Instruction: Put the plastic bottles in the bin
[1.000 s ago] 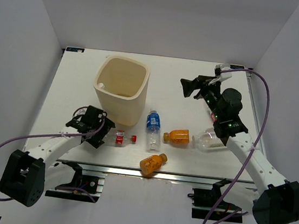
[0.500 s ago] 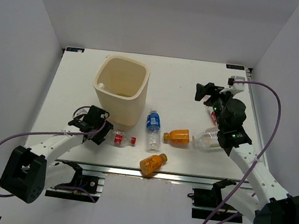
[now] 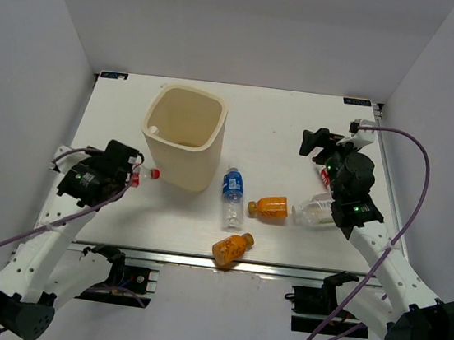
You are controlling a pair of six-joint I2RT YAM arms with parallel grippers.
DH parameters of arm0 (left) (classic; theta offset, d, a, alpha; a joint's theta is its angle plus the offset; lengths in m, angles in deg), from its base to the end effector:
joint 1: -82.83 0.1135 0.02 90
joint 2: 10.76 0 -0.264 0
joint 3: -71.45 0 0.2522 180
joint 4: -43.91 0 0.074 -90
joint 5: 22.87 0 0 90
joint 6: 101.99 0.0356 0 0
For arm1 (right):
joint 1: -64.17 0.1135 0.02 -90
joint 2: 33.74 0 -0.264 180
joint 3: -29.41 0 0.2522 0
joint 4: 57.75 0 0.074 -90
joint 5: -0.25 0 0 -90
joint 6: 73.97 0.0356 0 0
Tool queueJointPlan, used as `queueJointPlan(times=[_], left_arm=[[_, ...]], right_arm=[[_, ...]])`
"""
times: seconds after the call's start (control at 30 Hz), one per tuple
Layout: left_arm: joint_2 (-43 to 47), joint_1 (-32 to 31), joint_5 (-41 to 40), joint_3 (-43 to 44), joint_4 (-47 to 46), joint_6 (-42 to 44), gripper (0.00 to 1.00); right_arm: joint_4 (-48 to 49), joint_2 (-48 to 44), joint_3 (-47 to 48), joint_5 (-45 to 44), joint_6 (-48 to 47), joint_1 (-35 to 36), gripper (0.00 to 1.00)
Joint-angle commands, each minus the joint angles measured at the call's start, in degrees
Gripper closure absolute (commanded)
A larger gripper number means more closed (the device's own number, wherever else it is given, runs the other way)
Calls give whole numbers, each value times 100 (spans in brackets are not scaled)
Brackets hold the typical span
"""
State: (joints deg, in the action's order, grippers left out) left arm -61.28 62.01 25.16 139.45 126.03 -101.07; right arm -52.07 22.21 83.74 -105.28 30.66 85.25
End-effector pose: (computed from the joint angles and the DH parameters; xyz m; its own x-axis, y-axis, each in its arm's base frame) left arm 0.1353 -0.0260 0.3022 -0.0101 -0.7915 -0.6111 -0.8446 0.3339 -0.4185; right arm 0.2202 0.0747 0.3328 0.0393 0.2760 -0.9604 -0.1109 0.9564 0.2703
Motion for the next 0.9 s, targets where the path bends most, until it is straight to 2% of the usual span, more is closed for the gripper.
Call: queueJointPlan(times=[0.0,0.17,0.23,0.27,0.3,0.33,0.37,0.43,0.47,0.5,0.53,0.57,0.6,0.67,0.73,0.83,0.87], left_arm=[[-10,8,-1611,1078,1259,-217,100],[-107,8,-2464,2423,1250,180,100],[-142,8,-2465,3047,490,1404,100],[-151,8,-2299,3171,-576,2046,100],[-160,8,-2063,3302,-1126,3157,100],[-194,8,-1773,3347,-1584,3708,100],[-369,8,-1344,3452,-2006,3983,100],[-720,8,-1147,3926,-2177,4423,100],[-1166,8,-868,4084,-2386,4625,100],[-1414,8,-604,4225,-2519,5123,100],[-1678,8,-210,4462,-2694,5503,100],[-2211,8,899,4603,-2940,5802,100],[-2495,8,1389,4744,-3020,6292,100],[-3310,-10,1980,5323,-2743,6542,100],[-3674,-36,1826,5658,-2547,6614,100],[-3746,-45,1403,5432,-2599,6614,100],[-3667,-45,1377,5083,-2791,6631,100]], right_arm=[[130,-75,20,49,-21,-34,11],[-28,-48,126,111,-136,-60,11],[-28,-57,143,199,-206,-69,11],[-28,-57,161,226,-206,-78,11],[-19,-48,170,287,-215,-78,11],[-11,-31,178,313,-224,-78,11],[-11,-22,187,340,-233,-87,11],[-2,13,187,463,-250,-87,11],[7,22,187,524,-277,-87,11],[16,48,196,751,-399,-87,11],[16,48,196,910,-496,-87,11],[-2,48,205,1111,-601,-87,11],[-37,22,196,1566,-863,-87,11],[-98,-4,179,2331,-1084,-87,11],[-361,4,213,2746,-1261,-87,11],[-880,223,415,3231,-1130,-87,11],[-924,294,425,3293,-1042,-78,11]])
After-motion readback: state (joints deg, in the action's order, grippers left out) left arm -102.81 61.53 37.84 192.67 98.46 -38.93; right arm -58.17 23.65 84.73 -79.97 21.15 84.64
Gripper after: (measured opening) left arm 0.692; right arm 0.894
